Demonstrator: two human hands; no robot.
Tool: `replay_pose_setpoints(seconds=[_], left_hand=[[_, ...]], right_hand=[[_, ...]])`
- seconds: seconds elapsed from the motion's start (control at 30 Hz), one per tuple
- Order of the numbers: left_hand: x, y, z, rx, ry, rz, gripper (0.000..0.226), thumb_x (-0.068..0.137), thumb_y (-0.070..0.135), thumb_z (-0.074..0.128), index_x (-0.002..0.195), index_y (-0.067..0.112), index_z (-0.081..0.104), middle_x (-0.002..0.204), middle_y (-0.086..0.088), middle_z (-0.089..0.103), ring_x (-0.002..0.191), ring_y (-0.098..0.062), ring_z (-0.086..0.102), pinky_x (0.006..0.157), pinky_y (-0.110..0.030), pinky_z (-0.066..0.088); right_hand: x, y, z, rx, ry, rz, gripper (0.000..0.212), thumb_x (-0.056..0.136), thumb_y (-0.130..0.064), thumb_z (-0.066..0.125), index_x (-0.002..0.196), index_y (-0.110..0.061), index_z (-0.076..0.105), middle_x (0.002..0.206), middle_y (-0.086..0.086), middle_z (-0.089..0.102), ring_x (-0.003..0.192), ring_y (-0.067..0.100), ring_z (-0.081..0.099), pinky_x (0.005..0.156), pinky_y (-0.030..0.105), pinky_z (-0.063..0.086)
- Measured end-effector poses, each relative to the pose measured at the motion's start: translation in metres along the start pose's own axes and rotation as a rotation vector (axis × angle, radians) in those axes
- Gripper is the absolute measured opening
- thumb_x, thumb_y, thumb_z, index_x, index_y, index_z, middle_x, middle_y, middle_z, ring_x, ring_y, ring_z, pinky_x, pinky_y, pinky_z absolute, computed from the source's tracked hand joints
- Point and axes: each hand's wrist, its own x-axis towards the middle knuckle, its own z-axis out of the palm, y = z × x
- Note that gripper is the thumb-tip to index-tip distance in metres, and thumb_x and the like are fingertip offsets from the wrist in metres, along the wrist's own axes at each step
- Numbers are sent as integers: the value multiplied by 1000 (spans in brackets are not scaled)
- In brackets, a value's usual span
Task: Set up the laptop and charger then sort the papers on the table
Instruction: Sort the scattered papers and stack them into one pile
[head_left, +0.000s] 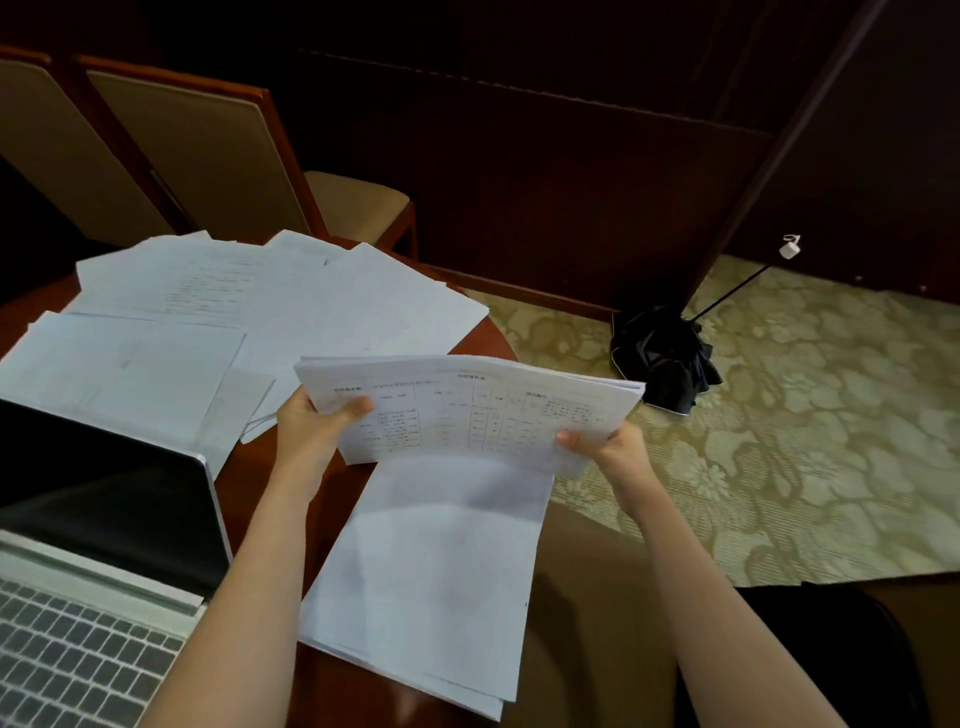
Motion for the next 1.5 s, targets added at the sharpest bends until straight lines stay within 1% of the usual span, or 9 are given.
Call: replay_pose_setpoints(seconds=[0.27, 0.5, 0.6, 0.73, 0.87, 1.0, 1.2, 1.4, 1.5], left_hand=[[5, -13, 13, 106, 67, -39, 37, 79, 12, 73, 112, 9, 56, 111, -5, 62, 105, -21, 57, 80, -28, 46], [2, -22, 27, 67, 201, -264, 104, 74, 19, 78, 148, 11, 5, 147, -14, 33, 133, -28, 38, 106, -38, 35], [-3, -21, 37, 18, 297, -396, 117, 69, 26, 83, 149, 10, -1, 152, -16, 22, 136, -32, 32, 107, -40, 33], [-7, -23, 46, -88, 225, -642, 97, 72, 33, 79, 145, 6, 20, 144, -16, 37, 130, -34, 41, 103, -43, 40], [-18, -20, 53, -327, -97, -686, 27, 91, 12, 58, 117, 4, 53, 115, -8, 60, 107, -27, 58, 86, -39, 49], [-10, -18, 48, 50, -33, -471, 28, 93, 2, 51, 122, 0, 54, 126, -11, 58, 109, -30, 57, 91, -38, 49], [-3, -18, 15, 599, -37, -331, 28, 85, -4, 38, 61, 11, 37, 65, -3, 39, 58, -16, 35, 51, -24, 24], [-20, -20, 23, 815, -260, -407, 29, 88, -5, 38, 63, 8, 37, 63, -2, 38, 52, -13, 32, 46, -20, 21], [-27, -22, 24, 879, -299, -422, 9, 90, -3, 44, 88, 5, 41, 73, -4, 45, 57, -12, 39, 46, -20, 26]], right_hand=[[2, -6, 17, -90, 170, -43, 17, 92, -2, 53, 104, -3, 64, 88, -7, 61, 84, 9, 58, 73, 25, 51], [-9, 7, 37, 303, 237, 174, 19, 92, 1, 51, 84, -14, 59, 89, 4, 62, 97, 30, 59, 83, 47, 53], [-15, 15, 47, 365, 294, 235, 10, 92, 1, 52, 99, -2, 59, 88, 5, 62, 88, 28, 61, 70, 36, 58], [-24, 17, 60, 483, 299, 278, 17, 92, 0, 52, 108, -5, 54, 100, 9, 62, 89, 26, 60, 75, 37, 54], [-31, 21, 71, 590, 272, 332, 19, 92, -1, 53, 109, -10, 52, 94, 2, 62, 94, 24, 60, 90, 43, 50], [-43, 27, 68, 505, 131, 284, 24, 85, 7, 58, 103, -9, 56, 94, 2, 65, 85, 20, 63, 80, 38, 54], [-43, 29, 29, 612, -157, 440, 64, 60, -21, 76, 121, -15, 58, 101, 3, 70, 74, 18, 61, 58, 26, 49], [-38, 27, 36, 7, -22, 478, 10, 93, -19, 56, 98, -11, 60, 86, 4, 63, 65, 17, 57, 41, 21, 46], [-37, 31, 39, -149, 40, 409, 21, 95, -13, 50, 75, -17, 55, 72, 1, 62, 53, 12, 56, 35, 17, 38]])
